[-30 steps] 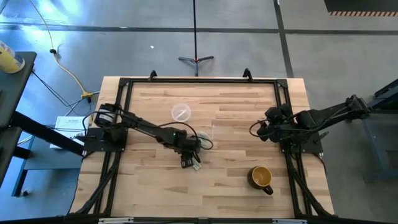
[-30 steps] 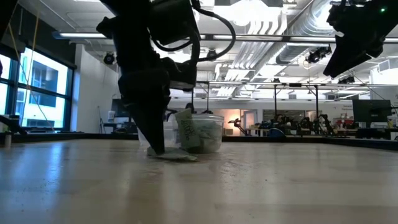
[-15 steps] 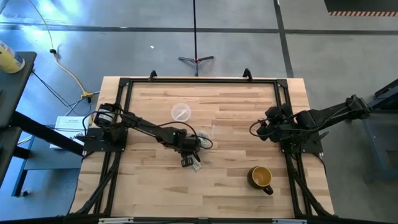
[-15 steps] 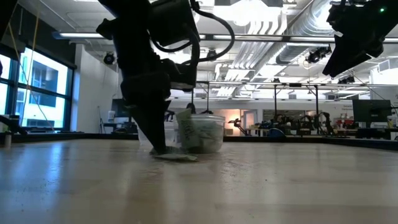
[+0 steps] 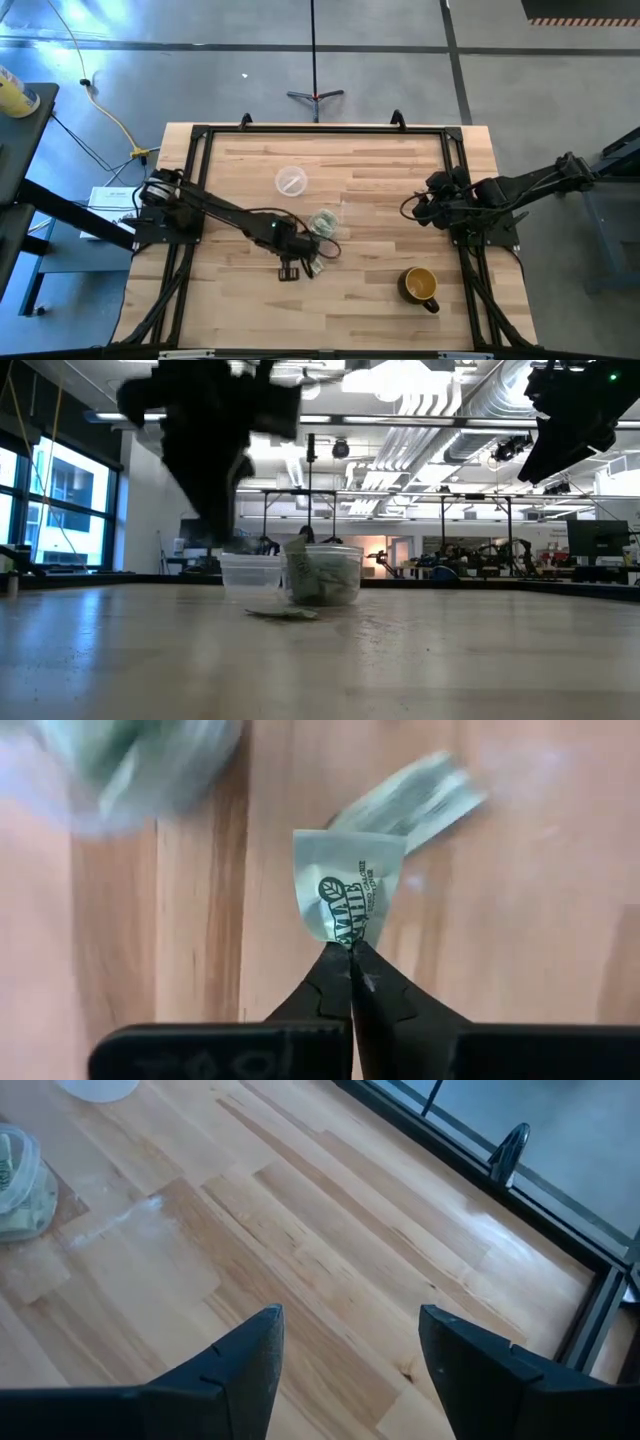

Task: Pick and place items into bin
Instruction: Put the top light green stevia packet into the transparent bin

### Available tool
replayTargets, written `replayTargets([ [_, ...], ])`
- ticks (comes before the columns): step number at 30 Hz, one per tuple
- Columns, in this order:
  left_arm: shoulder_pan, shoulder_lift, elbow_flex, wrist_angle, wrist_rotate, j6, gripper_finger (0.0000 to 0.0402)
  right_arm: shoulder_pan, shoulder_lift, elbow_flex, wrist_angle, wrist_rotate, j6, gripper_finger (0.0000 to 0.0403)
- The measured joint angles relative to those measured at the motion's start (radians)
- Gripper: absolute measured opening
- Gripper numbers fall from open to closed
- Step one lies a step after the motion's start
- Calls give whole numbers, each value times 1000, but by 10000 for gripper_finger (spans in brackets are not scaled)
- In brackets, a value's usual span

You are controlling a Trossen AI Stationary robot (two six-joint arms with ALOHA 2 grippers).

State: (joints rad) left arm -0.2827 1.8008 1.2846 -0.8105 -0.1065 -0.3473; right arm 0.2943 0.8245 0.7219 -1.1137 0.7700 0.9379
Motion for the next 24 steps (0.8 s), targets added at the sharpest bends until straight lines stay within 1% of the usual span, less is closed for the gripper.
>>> replayTargets([
  [3,4,-5,69,-4,-50,49,29,0,2,0,0,6,-3,224],
  [8,95,4,146,-7,-153,176,29,0,2,0,0,1,-3,224],
  [11,157,2,157,4,-171,304,32,0,2,0,0,-8,-2,225],
  [14,211,13,150,21,-132,439,30,0,2,0,0,-24,0,225],
  [16,237,29,151,60,-87,501,30,0,2,0,0,-35,3,225],
  [17,246,36,150,50,-66,525,30,0,2,0,0,-39,4,224],
  [22,249,96,149,20,-15,616,38,0,3,0,-4,-43,4,224],
  [24,239,100,152,52,16,642,37,0,6,0,-8,-40,4,225],
])
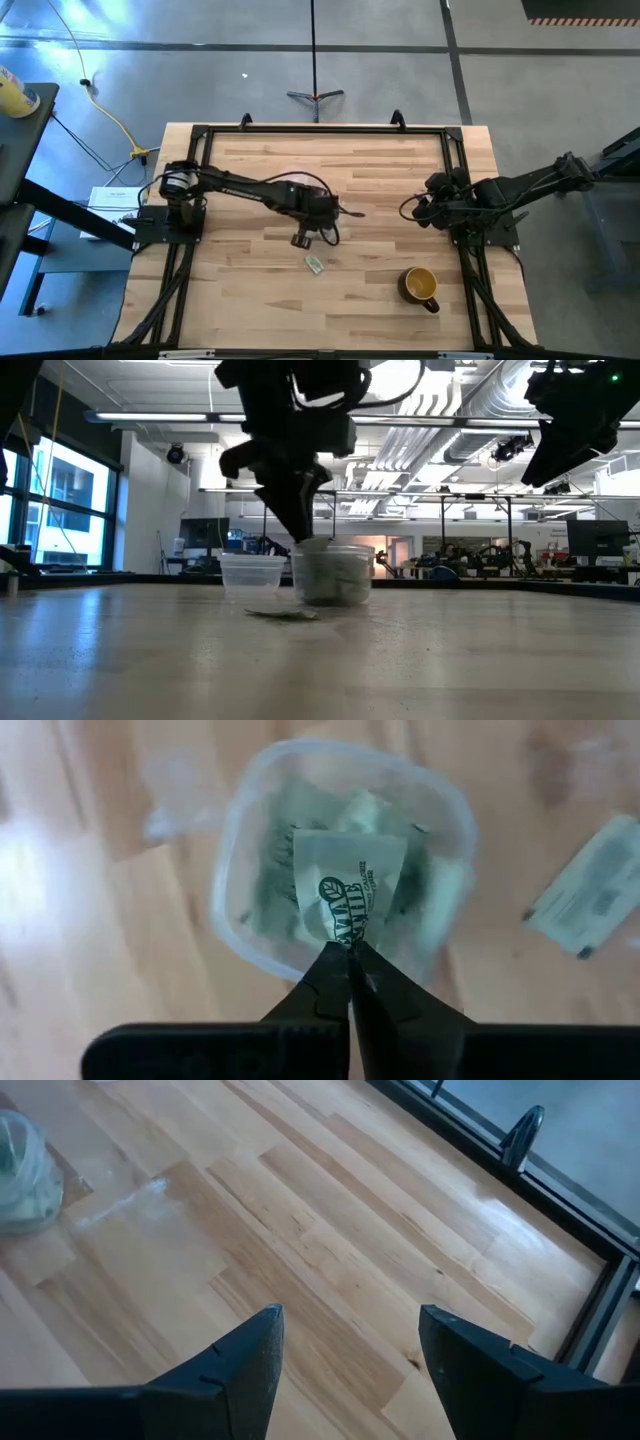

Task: Pick and place items into bin
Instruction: Put the top light green stevia packet into the transparent bin

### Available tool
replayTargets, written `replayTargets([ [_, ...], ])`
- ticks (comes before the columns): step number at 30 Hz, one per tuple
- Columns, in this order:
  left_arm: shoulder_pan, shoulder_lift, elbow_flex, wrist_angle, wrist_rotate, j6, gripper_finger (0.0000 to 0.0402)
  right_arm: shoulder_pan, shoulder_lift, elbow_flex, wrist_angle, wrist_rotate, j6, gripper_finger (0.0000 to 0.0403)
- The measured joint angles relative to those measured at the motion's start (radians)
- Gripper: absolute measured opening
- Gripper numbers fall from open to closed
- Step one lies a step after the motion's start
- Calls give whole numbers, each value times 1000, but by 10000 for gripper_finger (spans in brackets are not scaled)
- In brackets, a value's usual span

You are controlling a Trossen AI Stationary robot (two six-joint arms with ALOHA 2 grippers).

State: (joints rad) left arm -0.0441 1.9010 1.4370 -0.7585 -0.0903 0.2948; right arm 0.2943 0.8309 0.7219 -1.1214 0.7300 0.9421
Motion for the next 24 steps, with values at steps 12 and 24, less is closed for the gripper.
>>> replayTargets([
  [12,-9,12,6,52,-8,-11,43,0,22,0,-3,35,0,225],
  [24,-9,15,87,70,-49,-8,47,0,22,0,-2,31,1,224],
])
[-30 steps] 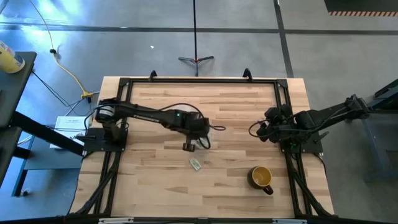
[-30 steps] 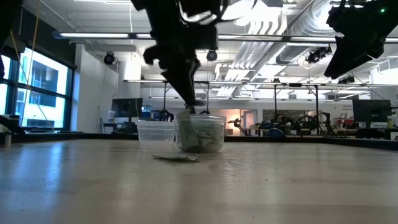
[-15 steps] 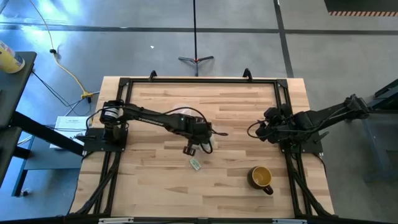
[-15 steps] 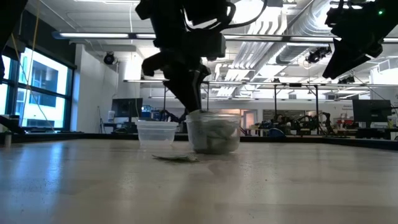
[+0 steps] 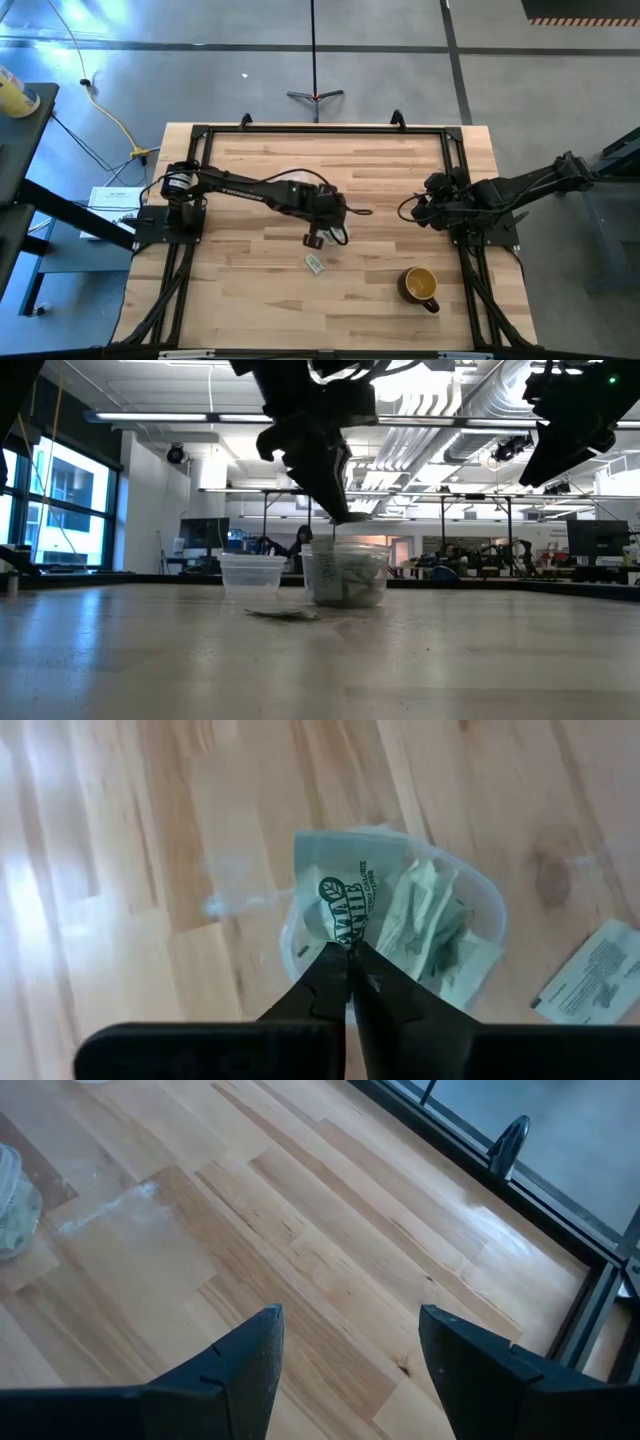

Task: Pick and place items into bin
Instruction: Put the top light green stevia packet into the transparent bin, then put the light green stevia packet into the transparent bin

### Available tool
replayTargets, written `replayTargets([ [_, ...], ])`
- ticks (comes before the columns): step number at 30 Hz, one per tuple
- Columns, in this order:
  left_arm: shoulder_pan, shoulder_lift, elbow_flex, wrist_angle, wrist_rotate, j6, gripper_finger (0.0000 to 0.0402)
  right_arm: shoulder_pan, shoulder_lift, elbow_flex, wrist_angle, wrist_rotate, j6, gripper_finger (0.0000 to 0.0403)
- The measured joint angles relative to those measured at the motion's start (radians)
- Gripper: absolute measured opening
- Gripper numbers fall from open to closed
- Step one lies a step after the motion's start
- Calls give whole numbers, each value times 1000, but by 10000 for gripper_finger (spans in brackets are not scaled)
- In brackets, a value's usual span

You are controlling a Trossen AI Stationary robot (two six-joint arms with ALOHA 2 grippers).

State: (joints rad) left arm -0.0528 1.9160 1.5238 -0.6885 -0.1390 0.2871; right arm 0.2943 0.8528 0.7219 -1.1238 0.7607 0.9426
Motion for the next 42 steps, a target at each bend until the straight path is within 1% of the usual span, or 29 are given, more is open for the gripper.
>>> replayTargets([
  [4,0,0,-25,79,25,-3,37,0,0,0,0,-6,13,225],
  [7,0,31,-26,122,25,-3,36,0,0,0,0,-6,22,225],
  [14,-16,96,-29,59,46,-2,51,0,0,0,-3,-31,27,224],
  [21,-30,97,-28,56,74,-3,51,0,0,0,-8,-29,27,225],
  [23,-35,97,-28,57,68,-4,62,0,0,0,-8,-28,26,224],
  [28,-42,97,-28,40,18,-7,103,0,0,0,-9,-26,23,224],
  [33,-42,70,-9,9,-1,-16,141,0,0,0,-9,-26,23,225],
  [36,-40,68,48,-18,-2,-53,156,0,0,0,-9,-23,21,225],
  [40,-41,67,146,-112,3,-99,166,0,0,0,-9,-22,19,225],
  [42,-50,67,187,-189,25,-146,167,0,0,0,-9,-22,19,225],
])
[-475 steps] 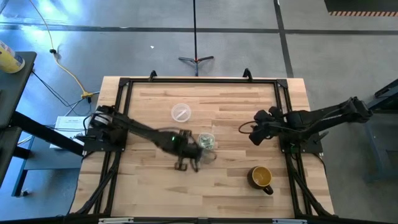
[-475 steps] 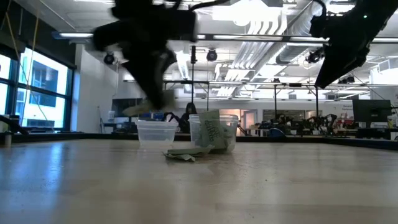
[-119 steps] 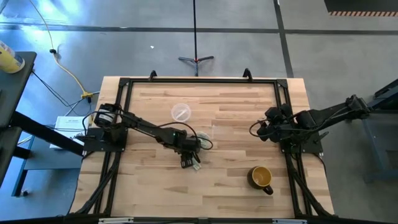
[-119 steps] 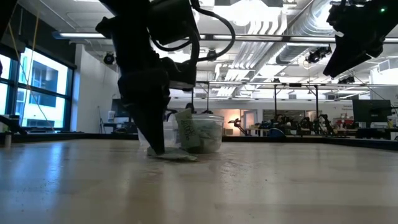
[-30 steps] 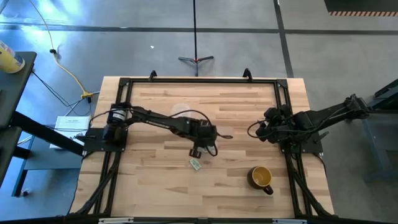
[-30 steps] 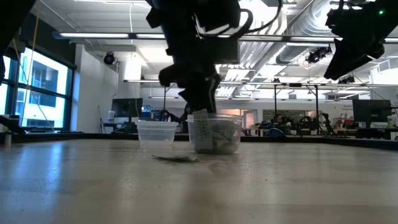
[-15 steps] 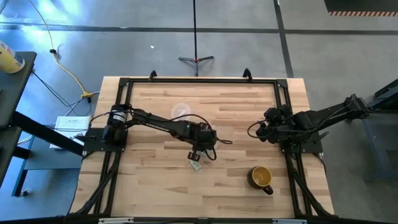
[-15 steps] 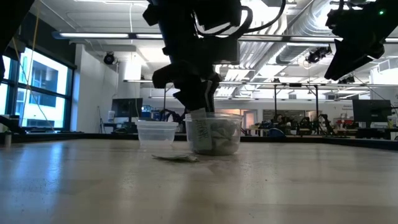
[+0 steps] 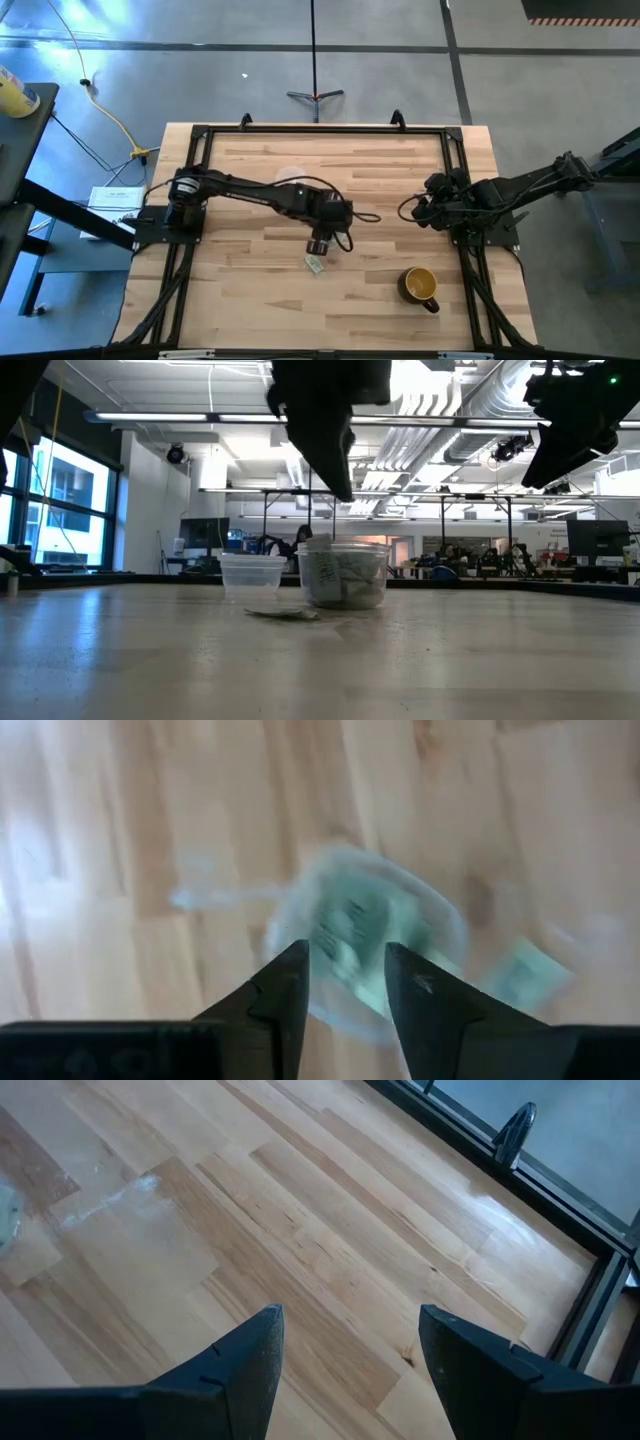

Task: Pick and place items into bin
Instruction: Put the light green stevia packet into the transparent bin

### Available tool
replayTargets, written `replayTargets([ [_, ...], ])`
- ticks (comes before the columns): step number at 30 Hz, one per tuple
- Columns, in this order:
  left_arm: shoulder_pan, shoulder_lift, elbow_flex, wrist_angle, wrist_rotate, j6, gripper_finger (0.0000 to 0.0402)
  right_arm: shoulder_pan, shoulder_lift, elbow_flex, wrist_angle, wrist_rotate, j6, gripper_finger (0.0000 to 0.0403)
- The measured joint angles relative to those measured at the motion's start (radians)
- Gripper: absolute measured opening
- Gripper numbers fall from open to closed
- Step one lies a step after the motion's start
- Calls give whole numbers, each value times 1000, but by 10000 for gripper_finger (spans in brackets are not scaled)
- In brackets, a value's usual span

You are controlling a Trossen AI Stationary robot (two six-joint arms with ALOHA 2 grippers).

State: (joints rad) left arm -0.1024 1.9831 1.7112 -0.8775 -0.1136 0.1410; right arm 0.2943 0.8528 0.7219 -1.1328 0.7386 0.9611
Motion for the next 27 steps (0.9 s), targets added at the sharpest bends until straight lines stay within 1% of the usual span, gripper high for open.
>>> replayTargets([
  [3,-42,0,49,-113,33,-20,166,0,0,0,0,0,-6,224],
  [6,-127,-3,43,-147,116,51,167,0,0,0,0,1,-33,225],
  [7,-161,-2,31,-143,134,80,168,0,0,0,0,4,-43,224],
  [9,-223,-2,-2,-93,134,115,172,0,0,0,-2,7,-45,225],
  [10,-250,-2,-22,-51,124,116,174,0,0,0,-3,9,-45,225],
  [12,-283,-2,-67,41,72,77,183,0,0,0,-3,12,-46,225],
  [15,-277,18,-118,121,45,15,197,0,0,0,-3,28,-51,225],
  [17,-261,46,-132,111,19,5,204,0,0,0,-3,40,-54,225],
  [20,-238,82,-132,120,18,5,213,0,0,0,-3,36,-71,225],
  [24,-214,106,-132,107,18,6,224,0,0,0,-4,-10,-72,225],
  [27,-202,103,-131,106,53,21,229,0,0,0,-4,-17,-70,225],
])
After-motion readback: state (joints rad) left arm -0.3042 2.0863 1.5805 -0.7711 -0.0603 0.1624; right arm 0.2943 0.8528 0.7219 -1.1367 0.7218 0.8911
